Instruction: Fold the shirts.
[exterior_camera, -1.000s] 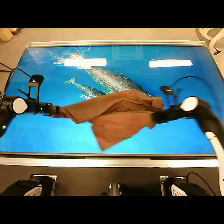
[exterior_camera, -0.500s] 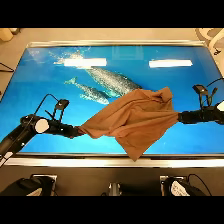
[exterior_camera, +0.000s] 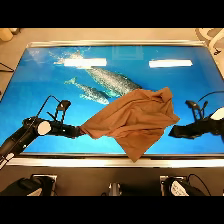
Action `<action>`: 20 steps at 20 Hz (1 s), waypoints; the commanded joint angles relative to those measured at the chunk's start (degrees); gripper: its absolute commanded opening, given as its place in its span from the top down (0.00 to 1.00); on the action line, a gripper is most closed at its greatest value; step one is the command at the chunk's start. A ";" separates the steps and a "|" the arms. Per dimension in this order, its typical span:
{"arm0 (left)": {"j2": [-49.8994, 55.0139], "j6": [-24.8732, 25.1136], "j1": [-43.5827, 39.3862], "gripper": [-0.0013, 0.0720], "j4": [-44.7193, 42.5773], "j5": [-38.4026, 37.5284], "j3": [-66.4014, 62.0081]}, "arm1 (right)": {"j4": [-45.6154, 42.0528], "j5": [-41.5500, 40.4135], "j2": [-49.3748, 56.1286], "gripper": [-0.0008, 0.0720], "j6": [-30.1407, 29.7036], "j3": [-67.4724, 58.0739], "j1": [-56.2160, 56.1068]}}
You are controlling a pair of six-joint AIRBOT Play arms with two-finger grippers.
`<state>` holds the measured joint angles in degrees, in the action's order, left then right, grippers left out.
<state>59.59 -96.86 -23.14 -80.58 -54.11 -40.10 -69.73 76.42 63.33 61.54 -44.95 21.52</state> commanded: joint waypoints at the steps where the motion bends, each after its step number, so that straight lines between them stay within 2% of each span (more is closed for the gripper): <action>1: -0.04 -0.07 -0.15 0.95 0.07 0.15 0.04 | 8.74 -7.80 -0.31 0.35 0.33 9.09 0.04; 3: -0.13 -0.07 -0.15 0.95 0.07 0.13 0.04 | 12.70 -13.29 -0.28 0.40 0.37 12.11 0.02; 5: -0.13 -0.09 -0.15 0.95 0.44 -0.13 0.02 | 15.76 -15.89 -0.17 0.41 0.33 12.81 -0.02; 12: -0.13 -0.07 -0.15 0.95 1.73 -0.07 -0.37 | 17.90 -16.63 6.36 0.43 0.07 12.81 -0.02; 13: -0.13 -0.07 -0.15 0.95 1.73 -0.07 -0.37 | 19.19 -17.03 7.43 0.48 -0.76 12.81 -0.02; 15: -0.13 -0.04 -0.15 0.95 1.66 -0.07 -0.37 | 21.86 -18.01 8.76 0.68 -1.40 12.79 -0.02; 16: -0.13 -0.04 -0.13 0.95 1.60 -0.07 -0.39 | 22.80 -18.34 8.98 0.93 -1.70 12.76 -0.02; 17: -0.13 0.00 -0.11 0.95 1.46 -0.70 -0.85 | 23.06 -18.05 8.90 0.96 -2.40 12.44 0.00; 20: -0.57 1.09 -0.11 0.95 -5.40 -6.71 -8.28 | 22.97 -11.32 6.51 0.96 -12.46 4.33 0.00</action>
<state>59.37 -96.71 -23.27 -80.51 -56.55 -43.53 -48.14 60.53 70.91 56.29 -35.42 21.47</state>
